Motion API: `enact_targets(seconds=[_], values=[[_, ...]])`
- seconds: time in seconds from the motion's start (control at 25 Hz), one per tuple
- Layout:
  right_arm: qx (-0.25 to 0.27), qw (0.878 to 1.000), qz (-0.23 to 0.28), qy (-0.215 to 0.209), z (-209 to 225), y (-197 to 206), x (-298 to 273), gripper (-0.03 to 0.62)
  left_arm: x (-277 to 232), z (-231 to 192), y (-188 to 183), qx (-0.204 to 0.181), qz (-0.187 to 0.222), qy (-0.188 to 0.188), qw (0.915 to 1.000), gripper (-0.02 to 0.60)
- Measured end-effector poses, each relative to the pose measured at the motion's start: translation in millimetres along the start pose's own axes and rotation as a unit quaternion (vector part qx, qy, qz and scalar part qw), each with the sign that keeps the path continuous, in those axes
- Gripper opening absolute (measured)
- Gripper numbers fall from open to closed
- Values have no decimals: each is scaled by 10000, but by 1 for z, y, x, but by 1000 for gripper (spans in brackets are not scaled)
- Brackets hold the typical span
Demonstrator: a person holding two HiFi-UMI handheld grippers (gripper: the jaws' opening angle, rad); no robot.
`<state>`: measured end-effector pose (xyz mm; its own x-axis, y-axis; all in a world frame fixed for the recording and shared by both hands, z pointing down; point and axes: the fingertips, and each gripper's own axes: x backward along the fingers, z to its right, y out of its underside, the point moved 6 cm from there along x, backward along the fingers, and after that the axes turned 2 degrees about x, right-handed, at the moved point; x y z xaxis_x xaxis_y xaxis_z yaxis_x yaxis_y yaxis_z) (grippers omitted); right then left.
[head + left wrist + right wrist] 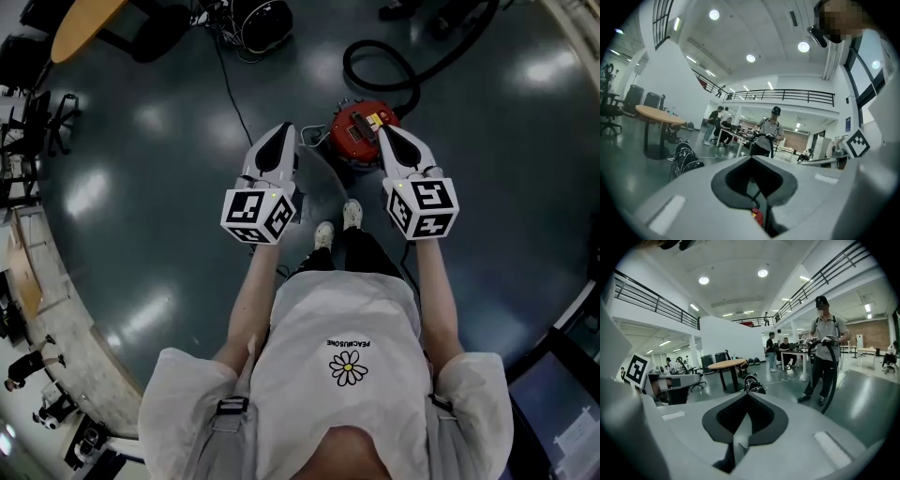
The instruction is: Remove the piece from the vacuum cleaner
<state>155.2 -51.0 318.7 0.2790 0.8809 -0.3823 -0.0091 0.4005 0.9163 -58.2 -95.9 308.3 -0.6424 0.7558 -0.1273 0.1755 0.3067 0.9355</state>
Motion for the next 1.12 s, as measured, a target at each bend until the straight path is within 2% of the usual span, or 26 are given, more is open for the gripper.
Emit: enact_targets(seconds=[0.12, 0.24, 0.4, 0.6, 0.8, 0.88, 1.0, 1.12], values=[[174, 9997, -78, -179, 15, 0, -24, 25, -22, -10, 12, 127, -43, -104, 9999, 1], [167, 9988, -246, -395, 28, 12, -48, 23, -38, -21, 37, 158, -374, -316, 9987, 2], [117, 9958, -794, -449, 34, 60, -90, 23, -50, -49, 97, 376, -928, -560, 9934, 2], [427, 9807, -1850, -461, 35, 168, -162, 23, -71, -98, 216, 1017, -1908, -822, 9729, 1], [1070, 9526, -2774, -650, 43, 274, -228, 23, -93, -126, 311, 1109, -2569, -890, 9559, 1], [1179, 9428, -3032, -724, 45, 303, -243, 23, -91, -136, 339, 1124, -2784, -1027, 9483, 2], [1025, 9365, -3281, -691, 51, 328, -258, 23, -86, -151, 369, 1296, -3006, -1212, 9371, 11], [764, 9264, -3608, -759, 55, 348, -269, 23, -90, -155, 387, 1348, -3134, -1186, 9325, 25]])
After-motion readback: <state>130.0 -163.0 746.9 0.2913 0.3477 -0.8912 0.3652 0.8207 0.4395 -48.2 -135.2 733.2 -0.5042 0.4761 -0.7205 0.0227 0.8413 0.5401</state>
